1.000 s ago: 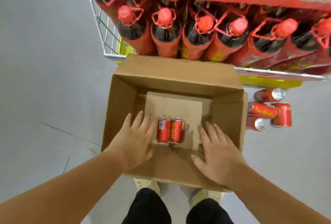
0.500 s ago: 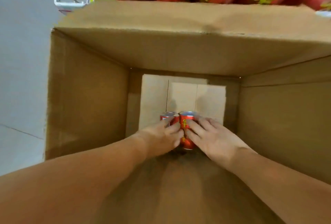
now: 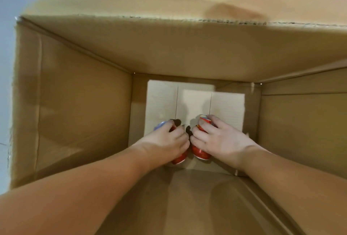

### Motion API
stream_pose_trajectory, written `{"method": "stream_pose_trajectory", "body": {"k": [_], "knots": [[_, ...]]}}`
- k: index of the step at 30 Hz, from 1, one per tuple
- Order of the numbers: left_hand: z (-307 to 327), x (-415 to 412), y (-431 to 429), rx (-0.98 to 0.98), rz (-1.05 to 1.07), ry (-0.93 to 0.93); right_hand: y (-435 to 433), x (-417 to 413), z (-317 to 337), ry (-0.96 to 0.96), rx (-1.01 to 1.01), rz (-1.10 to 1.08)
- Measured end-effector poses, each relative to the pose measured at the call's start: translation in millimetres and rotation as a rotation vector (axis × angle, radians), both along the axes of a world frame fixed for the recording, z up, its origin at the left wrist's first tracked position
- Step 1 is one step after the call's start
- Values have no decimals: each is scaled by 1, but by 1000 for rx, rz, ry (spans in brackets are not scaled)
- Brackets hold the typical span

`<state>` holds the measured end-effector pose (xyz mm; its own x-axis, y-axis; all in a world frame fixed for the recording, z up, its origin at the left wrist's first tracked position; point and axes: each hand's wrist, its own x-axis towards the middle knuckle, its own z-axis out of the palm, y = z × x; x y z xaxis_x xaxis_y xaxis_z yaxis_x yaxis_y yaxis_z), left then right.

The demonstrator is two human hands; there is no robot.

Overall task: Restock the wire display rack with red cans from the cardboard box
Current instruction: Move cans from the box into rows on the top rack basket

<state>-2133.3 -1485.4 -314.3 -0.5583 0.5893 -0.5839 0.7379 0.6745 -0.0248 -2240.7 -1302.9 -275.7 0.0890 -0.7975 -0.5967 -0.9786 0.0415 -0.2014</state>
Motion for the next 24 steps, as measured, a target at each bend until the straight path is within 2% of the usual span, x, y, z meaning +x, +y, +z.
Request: {"method": "stream_pose_trajectory", "body": {"k": [2,4,5,8,11,13,15,18,21,24], "knots": [[7,-3,-4,-23,144,-93,10,4,-12,81,11,-101],[26,-12,-13,-73,358,-196,13,-7,-9,41,7,-221],[38,-15,-18,-22,514,-223,16,-11,-3,15,31,-318],[78,-15,-31,272,1057,-264,23,-19,29,-102,14,-774],[121,-13,-33,612,1566,-301,24,-21,78,-395,-49,-1300],[163,-17,-31,842,1833,-367,24,-21,120,-626,-115,-1591],[210,-25,-27,962,1957,-409,21,-21,164,-810,-167,-1777],[285,-38,-20,1151,2064,-429,15,-23,232,-914,-292,-1925],[368,-50,-14,1302,2111,-460,10,-31,313,-969,-389,-1953],[458,-64,-11,1423,2063,-481,10,-43,401,-982,-471,-1933]]}}
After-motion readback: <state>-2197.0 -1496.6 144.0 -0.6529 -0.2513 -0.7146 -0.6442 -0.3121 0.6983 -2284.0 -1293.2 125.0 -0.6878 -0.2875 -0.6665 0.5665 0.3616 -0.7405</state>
